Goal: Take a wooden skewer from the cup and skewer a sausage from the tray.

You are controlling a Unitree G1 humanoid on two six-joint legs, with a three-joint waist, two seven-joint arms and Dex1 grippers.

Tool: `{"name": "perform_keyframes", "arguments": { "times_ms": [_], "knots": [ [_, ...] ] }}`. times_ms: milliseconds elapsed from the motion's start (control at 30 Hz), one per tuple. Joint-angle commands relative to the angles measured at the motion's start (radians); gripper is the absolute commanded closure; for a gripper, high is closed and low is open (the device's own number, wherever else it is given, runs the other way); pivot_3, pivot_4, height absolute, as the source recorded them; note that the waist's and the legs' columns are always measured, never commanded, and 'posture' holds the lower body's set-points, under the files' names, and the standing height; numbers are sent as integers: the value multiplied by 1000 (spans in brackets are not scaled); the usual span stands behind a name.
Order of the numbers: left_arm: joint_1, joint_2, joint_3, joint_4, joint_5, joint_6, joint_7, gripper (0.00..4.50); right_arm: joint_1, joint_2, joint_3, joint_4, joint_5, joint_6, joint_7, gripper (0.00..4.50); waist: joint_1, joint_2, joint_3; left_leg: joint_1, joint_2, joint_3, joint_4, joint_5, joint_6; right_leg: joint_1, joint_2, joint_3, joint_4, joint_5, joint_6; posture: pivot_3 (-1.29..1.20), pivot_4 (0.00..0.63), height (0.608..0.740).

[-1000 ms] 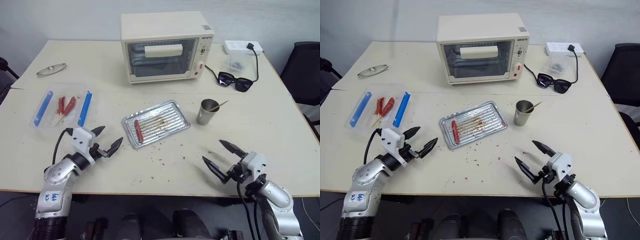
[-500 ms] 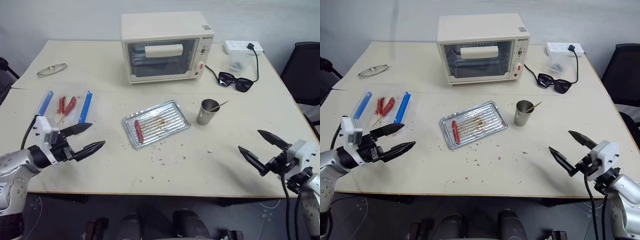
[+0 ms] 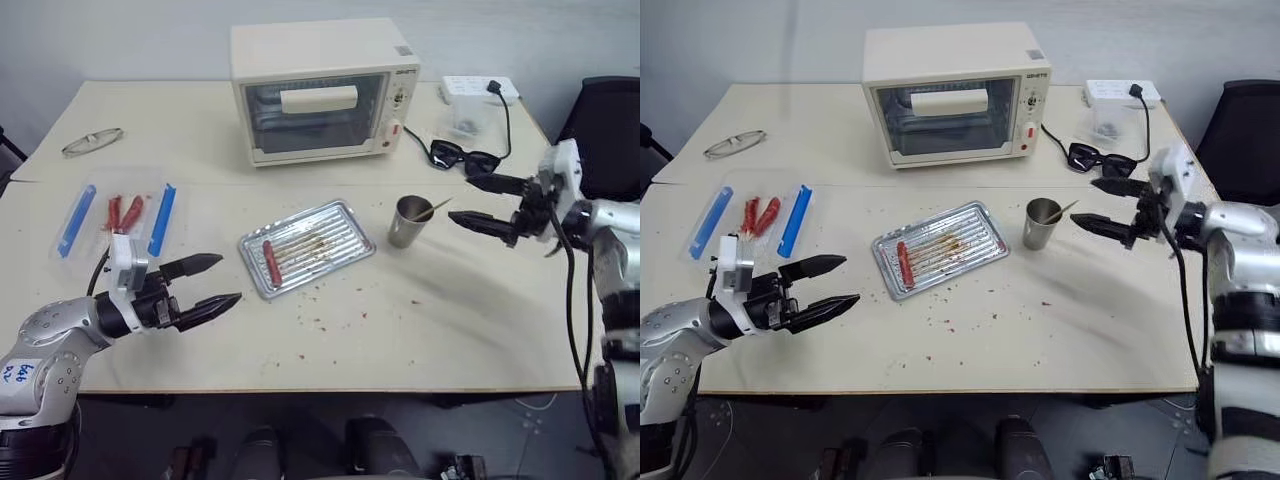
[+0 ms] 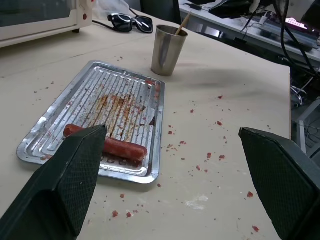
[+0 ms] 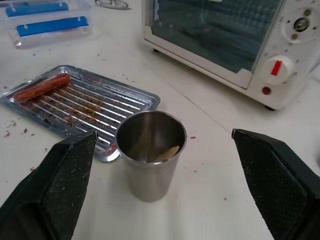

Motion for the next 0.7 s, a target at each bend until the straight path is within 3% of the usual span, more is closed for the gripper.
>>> {"name": "perform_keyframes", "arguments": {
  "times_ms": [33,67,167,567,700],
  "knots": [
    [13,-5,22,-47,5,-26,14,15,-80,3,53,112,-85,-35,80,0,0,0,0,0,0,0,0,0,0,0,0,0,0,0,0,0,150,740],
    [20,-8,24,-52,5,-27,17,15,-100,7,63,143,-103,-53,91,0,0,0,0,-1,0,0,0,0,0,0,0,0,0,0,0,0,150,740],
    [46,-15,33,-70,5,-33,30,0,-154,24,74,221,-142,-101,105,550,-2,0,0,-1,0,0,1,0,0,0,-1,0,0,0,0,0,150,740],
    [76,-28,40,-88,9,-45,56,0,-221,72,42,325,-189,-185,111,4468,-5,0,0,0,0,1,1,0,0,0,0,0,1,0,0,0,150,740],
    [69,-28,39,-78,13,-53,54,0,-254,58,33,335,-196,-196,114,4468,-5,0,0,0,0,1,1,0,0,0,0,0,1,0,0,0,150,740]
  ]
}}
